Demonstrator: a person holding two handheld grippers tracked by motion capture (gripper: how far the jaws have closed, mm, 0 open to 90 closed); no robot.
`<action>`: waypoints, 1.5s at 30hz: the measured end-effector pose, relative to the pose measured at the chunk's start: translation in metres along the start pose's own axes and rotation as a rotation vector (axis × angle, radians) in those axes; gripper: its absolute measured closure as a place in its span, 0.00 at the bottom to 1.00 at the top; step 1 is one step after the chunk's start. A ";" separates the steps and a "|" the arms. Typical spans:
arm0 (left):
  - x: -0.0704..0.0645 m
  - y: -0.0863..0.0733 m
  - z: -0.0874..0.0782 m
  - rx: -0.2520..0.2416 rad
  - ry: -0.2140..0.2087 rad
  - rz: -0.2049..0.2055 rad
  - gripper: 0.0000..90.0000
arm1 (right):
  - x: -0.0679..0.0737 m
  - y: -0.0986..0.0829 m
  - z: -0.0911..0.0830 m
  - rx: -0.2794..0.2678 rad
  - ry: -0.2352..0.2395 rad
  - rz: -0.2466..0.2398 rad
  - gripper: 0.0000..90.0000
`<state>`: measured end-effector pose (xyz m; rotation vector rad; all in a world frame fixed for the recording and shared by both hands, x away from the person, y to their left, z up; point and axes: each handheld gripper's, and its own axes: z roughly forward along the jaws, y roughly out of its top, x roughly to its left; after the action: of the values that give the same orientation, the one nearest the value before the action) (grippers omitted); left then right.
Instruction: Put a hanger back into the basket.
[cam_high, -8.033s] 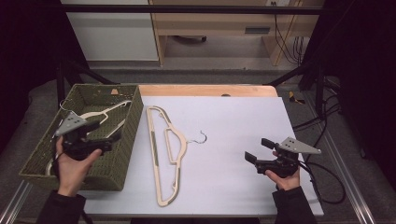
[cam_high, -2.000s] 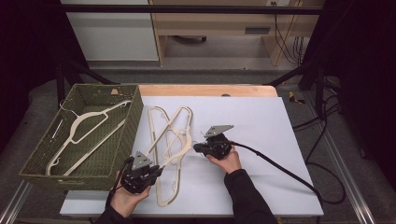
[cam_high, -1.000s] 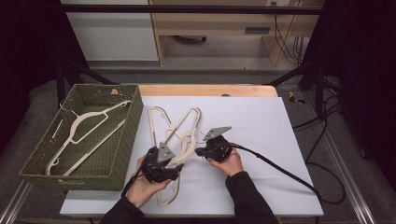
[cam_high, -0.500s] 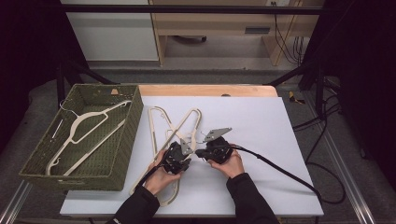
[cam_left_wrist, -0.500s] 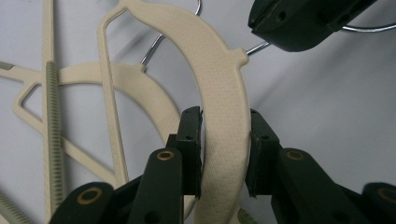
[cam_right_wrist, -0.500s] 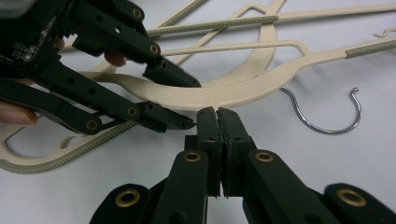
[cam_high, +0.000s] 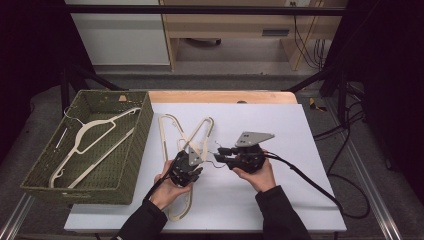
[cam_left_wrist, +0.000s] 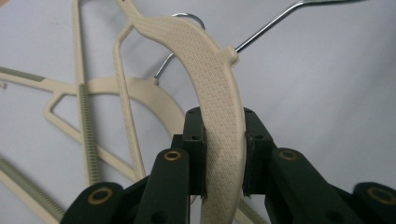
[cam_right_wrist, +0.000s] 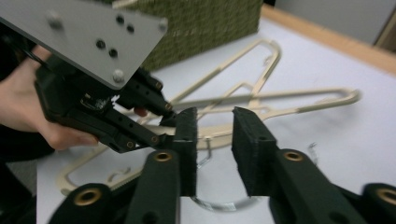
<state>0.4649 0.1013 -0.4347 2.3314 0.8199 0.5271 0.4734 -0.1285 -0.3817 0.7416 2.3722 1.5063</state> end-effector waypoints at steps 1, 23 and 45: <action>0.001 0.000 -0.003 -0.007 0.007 -0.004 0.84 | -0.001 0.001 -0.006 -0.013 -0.014 0.004 0.72; 0.056 -0.009 -0.090 -0.175 0.102 -0.159 0.95 | -0.025 -0.064 -0.085 -0.103 -0.206 0.141 0.24; 0.126 0.011 -0.202 -0.345 0.047 -0.185 0.95 | -0.023 -0.064 -0.103 -0.159 -0.256 0.185 0.06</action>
<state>0.4532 0.2608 -0.2577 1.9155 0.8794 0.5935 0.4279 -0.2421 -0.3951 1.0679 2.0193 1.5426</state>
